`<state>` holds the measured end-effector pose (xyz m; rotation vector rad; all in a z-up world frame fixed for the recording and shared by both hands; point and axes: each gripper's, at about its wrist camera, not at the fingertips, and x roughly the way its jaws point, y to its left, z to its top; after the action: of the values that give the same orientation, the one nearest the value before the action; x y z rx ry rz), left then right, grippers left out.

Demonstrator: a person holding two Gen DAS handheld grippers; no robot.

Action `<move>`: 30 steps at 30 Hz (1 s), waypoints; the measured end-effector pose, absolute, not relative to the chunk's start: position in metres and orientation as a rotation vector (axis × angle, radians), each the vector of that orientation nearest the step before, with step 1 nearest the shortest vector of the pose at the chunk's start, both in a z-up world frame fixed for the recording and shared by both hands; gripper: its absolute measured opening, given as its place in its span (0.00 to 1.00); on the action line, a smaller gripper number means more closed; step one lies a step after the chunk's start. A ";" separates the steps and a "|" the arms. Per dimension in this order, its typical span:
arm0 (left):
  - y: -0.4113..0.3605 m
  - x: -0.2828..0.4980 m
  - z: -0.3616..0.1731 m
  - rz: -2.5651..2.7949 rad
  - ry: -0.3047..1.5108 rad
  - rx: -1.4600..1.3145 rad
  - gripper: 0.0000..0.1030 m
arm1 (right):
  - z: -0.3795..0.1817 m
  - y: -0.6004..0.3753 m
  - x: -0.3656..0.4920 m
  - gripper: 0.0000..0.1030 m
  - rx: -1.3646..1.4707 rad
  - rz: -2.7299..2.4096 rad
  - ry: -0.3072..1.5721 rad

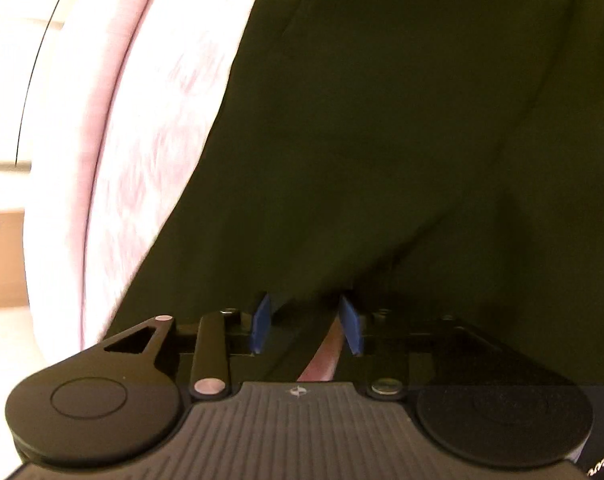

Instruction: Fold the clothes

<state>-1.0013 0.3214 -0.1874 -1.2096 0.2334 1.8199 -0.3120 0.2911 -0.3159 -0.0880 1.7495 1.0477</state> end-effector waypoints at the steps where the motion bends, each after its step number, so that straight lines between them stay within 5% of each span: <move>1: 0.311 -1.002 -0.203 1.821 0.230 -1.260 0.24 | -0.319 0.287 -0.315 0.48 -0.090 1.036 1.764; 4: 0.278 -1.004 -0.244 1.820 0.183 -1.417 0.27 | -0.325 0.276 -0.323 0.48 -0.101 1.009 1.795; 12: 0.192 -1.002 -0.287 1.778 -0.297 -1.654 0.40 | -0.321 0.270 -0.319 0.52 -0.145 1.025 1.745; 16: 0.215 -1.001 -0.305 1.748 -0.297 -1.654 0.43 | -0.323 0.267 -0.322 0.54 -0.163 1.012 1.737; 17: 0.220 -1.000 -0.307 1.758 -0.260 -1.624 0.38 | -0.324 0.266 -0.324 0.54 -0.172 1.013 1.738; 18: 0.228 -1.000 -0.308 1.753 -0.216 -1.588 0.03 | -0.325 0.264 -0.327 0.54 -0.181 1.014 1.740; 26: 0.285 -1.048 -0.246 1.814 -0.103 -1.138 0.00 | -0.323 0.243 -0.331 0.54 -0.181 1.014 1.728; 30: 0.293 -1.060 -0.244 1.694 0.058 -1.234 0.00 | -0.323 0.226 -0.326 0.55 -0.156 0.995 1.711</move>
<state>-1.0598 0.2932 -0.2436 -1.2338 0.0585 1.6937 -0.3258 0.2261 -0.3232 -0.1563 1.7111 0.9954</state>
